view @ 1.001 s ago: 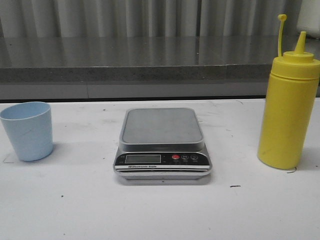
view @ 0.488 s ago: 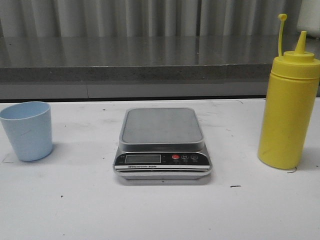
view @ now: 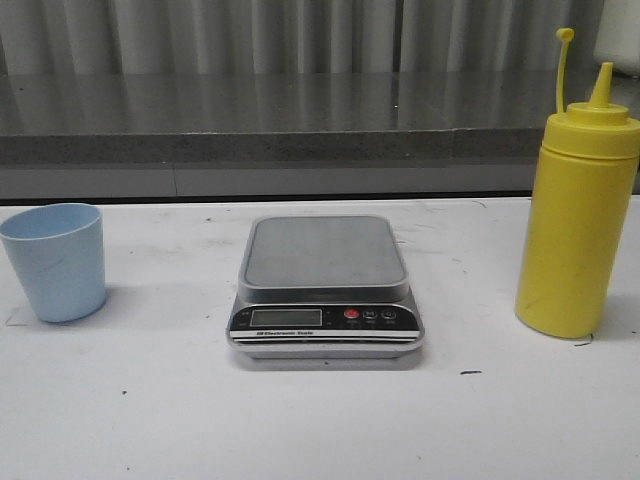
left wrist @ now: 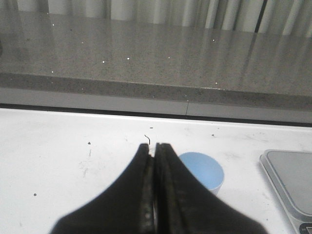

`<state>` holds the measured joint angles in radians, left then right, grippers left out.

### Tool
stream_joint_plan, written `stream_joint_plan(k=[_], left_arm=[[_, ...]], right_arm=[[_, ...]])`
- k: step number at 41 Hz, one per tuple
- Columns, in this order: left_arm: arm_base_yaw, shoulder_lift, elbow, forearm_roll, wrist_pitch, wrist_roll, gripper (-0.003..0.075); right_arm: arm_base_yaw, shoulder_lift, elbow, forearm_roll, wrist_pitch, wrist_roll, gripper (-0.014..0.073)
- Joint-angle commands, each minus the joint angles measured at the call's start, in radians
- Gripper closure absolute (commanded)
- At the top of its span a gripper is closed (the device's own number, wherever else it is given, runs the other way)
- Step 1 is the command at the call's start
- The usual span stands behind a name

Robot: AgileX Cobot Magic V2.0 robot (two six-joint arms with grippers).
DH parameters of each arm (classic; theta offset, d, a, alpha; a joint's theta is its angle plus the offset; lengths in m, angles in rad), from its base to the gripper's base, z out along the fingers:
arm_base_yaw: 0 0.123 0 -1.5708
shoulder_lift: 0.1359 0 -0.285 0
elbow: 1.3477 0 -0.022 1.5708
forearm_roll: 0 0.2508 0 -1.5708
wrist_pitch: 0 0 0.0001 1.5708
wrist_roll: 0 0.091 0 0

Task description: Pour seasoning into cup on scale with both arms

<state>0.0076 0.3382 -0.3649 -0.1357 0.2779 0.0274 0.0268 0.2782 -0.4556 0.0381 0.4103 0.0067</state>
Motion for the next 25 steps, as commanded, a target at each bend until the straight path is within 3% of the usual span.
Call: stream_joint_plan(k=[1, 6, 10, 12, 16, 18, 20, 22, 25], left_arm=[[-0.008, 0.03, -0.047, -0.018, -0.078, 0.0, 0.074], [-0.008, 0.03, -0.047, -0.018, -0.082, 0.0, 0.0735], [-0.008, 0.03, -0.047, -0.018, -0.082, 0.0, 0.063], [-0.008, 0.03, -0.047, -0.018, -0.082, 0.0, 0.0517], [-0.008, 0.03, -0.047, -0.018, -0.086, 0.0, 0.0197], [-0.008, 0.03, -0.047, -0.018, -0.088, 0.0, 0.0082], [-0.008, 0.03, -0.047, -0.018, -0.086, 0.0, 0.0015], [-0.008, 0.03, -0.047, -0.018, -0.074, 0.0, 0.0027], [-0.008, 0.03, -0.045, -0.018, -0.061, 0.0, 0.0055]], right_arm=[[-0.001, 0.051, -0.045, 0.008, -0.071, 0.0, 0.066], [-0.001, 0.054, -0.045, 0.007, -0.065, 0.0, 0.0657], [-0.001, 0.054, -0.045, 0.007, -0.065, 0.0, 0.058], [-0.001, 0.054, -0.045, 0.007, -0.065, 0.0, 0.05], [-0.001, 0.054, -0.045, 0.003, -0.065, 0.0, 0.0274], [-0.001, 0.054, -0.045, 0.002, -0.064, 0.0, 0.0125], [-0.001, 0.054, -0.045, 0.002, -0.064, 0.0, 0.0012], [-0.001, 0.054, -0.045, 0.002, -0.066, 0.0, -0.0073], [-0.001, 0.054, -0.045, 0.001, -0.066, 0.0, -0.005]])
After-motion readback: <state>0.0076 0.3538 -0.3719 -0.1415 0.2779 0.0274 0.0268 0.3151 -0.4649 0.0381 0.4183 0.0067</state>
